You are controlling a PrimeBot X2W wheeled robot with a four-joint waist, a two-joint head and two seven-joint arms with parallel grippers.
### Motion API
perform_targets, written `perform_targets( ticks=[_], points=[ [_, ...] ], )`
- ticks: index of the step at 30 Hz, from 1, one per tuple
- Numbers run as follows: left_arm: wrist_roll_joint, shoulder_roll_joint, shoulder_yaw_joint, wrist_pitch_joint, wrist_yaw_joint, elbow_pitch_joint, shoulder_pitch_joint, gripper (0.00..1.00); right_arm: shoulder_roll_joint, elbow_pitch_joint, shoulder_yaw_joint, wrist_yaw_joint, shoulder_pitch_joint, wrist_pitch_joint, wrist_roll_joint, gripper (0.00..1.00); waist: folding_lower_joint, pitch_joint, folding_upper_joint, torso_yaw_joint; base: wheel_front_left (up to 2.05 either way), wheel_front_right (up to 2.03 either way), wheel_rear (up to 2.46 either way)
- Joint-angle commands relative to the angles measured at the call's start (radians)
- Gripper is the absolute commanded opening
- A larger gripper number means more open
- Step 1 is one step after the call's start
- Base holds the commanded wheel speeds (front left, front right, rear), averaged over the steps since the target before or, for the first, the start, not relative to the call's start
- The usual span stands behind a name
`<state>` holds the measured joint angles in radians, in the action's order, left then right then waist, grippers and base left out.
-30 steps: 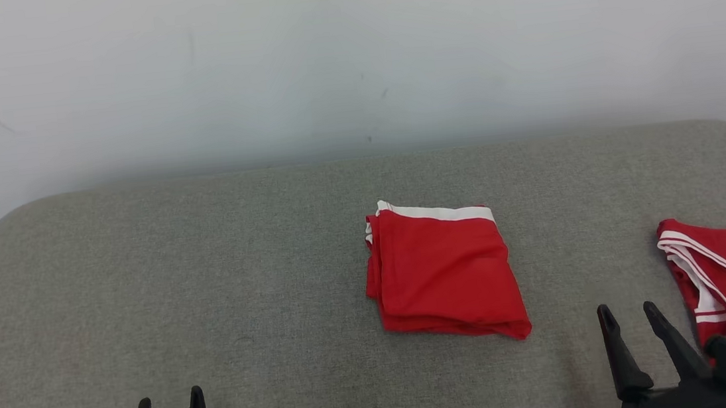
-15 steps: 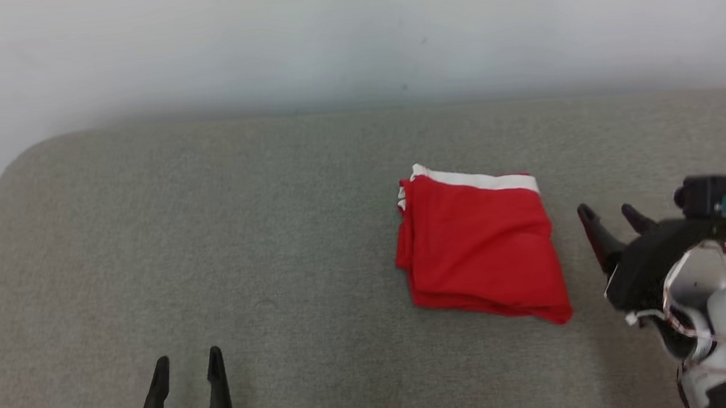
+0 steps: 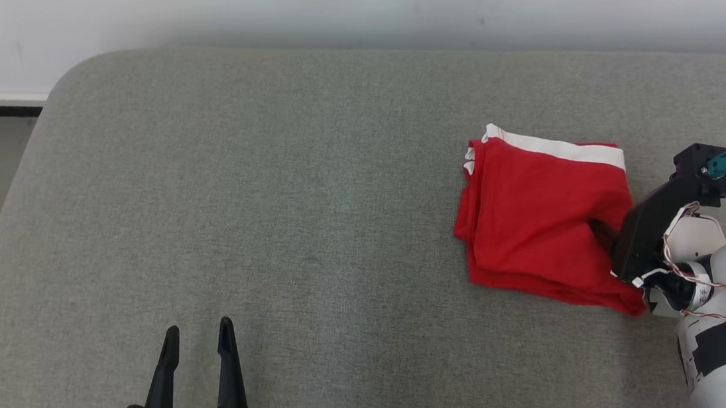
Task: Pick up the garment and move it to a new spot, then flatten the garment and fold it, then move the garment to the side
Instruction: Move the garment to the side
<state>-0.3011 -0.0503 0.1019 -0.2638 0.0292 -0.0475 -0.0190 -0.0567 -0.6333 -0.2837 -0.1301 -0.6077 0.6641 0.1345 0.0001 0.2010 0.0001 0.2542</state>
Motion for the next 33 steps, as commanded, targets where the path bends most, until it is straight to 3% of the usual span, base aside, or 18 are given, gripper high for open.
perform_targets(
  ticks=[1,5,7,8,13,19,26,33],
  points=[
    [-0.008,0.000,0.001,0.000,-0.002,0.004,-0.012,1.00,0.009,-0.031,-0.003,-0.001,0.013,0.033,-0.007,1.00,-0.0001,0.026,-0.0001,0.023,0.00,0.00,0.00],
    [-0.014,0.000,0.004,0.000,-0.005,0.001,-0.017,1.00,0.023,-0.059,0.075,-0.003,0.024,0.065,0.015,0.96,-0.0001,0.030,-0.0001,0.018,0.00,0.00,0.00],
    [-0.018,0.000,0.007,0.000,-0.006,0.003,-0.020,1.00,0.025,-0.047,0.112,-0.004,0.029,0.062,0.002,0.22,-0.0001,0.031,-0.0001,0.010,0.00,0.00,0.00],
    [-0.020,0.000,0.007,0.000,-0.007,0.004,-0.021,1.00,0.024,-0.036,0.132,-0.005,0.031,0.062,-0.008,0.00,-0.0001,0.031,-0.0001,0.005,0.00,0.00,0.00],
    [-0.017,0.000,0.010,0.000,-0.012,0.010,-0.023,1.00,-0.002,0.028,0.188,-0.003,0.018,0.053,-0.056,0.00,-0.0001,0.029,-0.0001,-0.024,0.00,0.00,0.00],
    [-0.018,0.000,-0.013,0.000,-0.014,0.022,-0.001,1.00,-0.080,0.145,0.358,-0.002,0.000,0.101,-0.020,0.00,-0.0001,0.005,-0.0001,-0.103,0.00,0.00,0.00],
    [0.006,0.000,-0.046,0.000,-0.007,0.044,0.027,1.00,-0.242,0.347,0.598,-0.001,-0.027,0.194,0.109,0.00,-0.0001,-0.016,-0.0001,-0.268,0.00,0.00,0.00],
    [0.036,-0.001,-0.061,0.000,0.009,0.065,-0.009,1.00,-0.409,0.463,0.732,-0.001,-0.067,0.225,0.196,0.00,-0.0001,0.012,-0.0001,-0.404,0.00,0.00,0.00]
  ],
)
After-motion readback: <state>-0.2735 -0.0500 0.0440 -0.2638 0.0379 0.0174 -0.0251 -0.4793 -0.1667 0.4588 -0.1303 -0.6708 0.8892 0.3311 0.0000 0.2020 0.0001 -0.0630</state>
